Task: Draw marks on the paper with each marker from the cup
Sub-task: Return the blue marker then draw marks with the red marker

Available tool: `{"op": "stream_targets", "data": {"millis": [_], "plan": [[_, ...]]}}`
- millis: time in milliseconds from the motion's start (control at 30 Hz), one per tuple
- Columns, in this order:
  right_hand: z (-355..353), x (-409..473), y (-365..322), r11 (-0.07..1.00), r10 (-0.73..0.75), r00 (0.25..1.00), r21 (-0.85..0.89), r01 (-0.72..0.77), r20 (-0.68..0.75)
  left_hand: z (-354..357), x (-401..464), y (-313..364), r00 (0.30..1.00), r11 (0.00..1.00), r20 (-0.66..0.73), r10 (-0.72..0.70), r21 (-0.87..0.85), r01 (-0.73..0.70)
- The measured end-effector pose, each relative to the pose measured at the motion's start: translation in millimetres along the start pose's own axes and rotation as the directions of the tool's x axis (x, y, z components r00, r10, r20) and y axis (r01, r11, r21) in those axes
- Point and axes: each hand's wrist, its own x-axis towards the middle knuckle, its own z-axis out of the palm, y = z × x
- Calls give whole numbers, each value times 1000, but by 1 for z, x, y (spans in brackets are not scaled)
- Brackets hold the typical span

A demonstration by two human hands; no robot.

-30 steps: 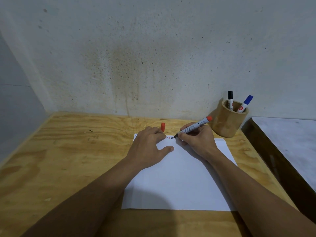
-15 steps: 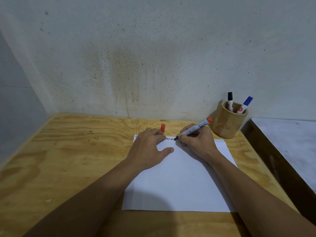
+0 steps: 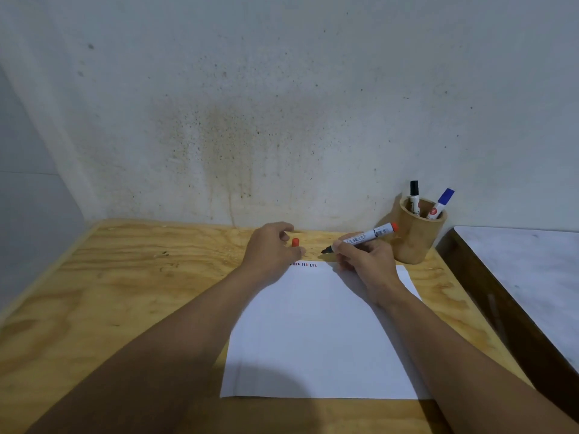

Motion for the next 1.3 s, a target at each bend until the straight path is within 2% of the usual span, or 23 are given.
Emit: {"op": "stream_targets", "data": {"millis": [100,133,200,300,400,567,767,1033,1167,1300], "plan": [[2,0,-8,989,79,997,127,-75,-27,5,7,2,1000,999,6,4,32,-4],[1,0,-11,987,81,996,140,-75,-42,6,8,4,1000,1000,-9,-9,-3,9],[-2,0,-19,990,46,998,133,-39,-52,5,10,10,996,979,-24,-85,-189,79],[-6,0,-31,982,21,999,190,-16,-24,-3,6,26,973,843,111,-204,-485,232],[-6,-1,-42,977,-1,1000,215,5,-19,-8,3,36,945,711,215,-245,-622,327],[-5,-7,-53,981,-66,998,183,65,-3,-5,1,43,936,657,270,-225,-668,350],[-8,-12,-65,980,-93,995,175,95,-20,-8,-1,51,935,672,278,-218,-652,351],[-10,-11,-74,991,-135,991,-5,135,-13,-9,-9,71,935,674,314,-162,-657,338],[-16,-9,-79,991,-133,991,2,133,-20,-7,-10,80,945,736,305,-118,-612,290],[-23,-10,-85,999,-27,999,33,28,-45,2,-13,84,974,815,227,-18,-560,146]]}}
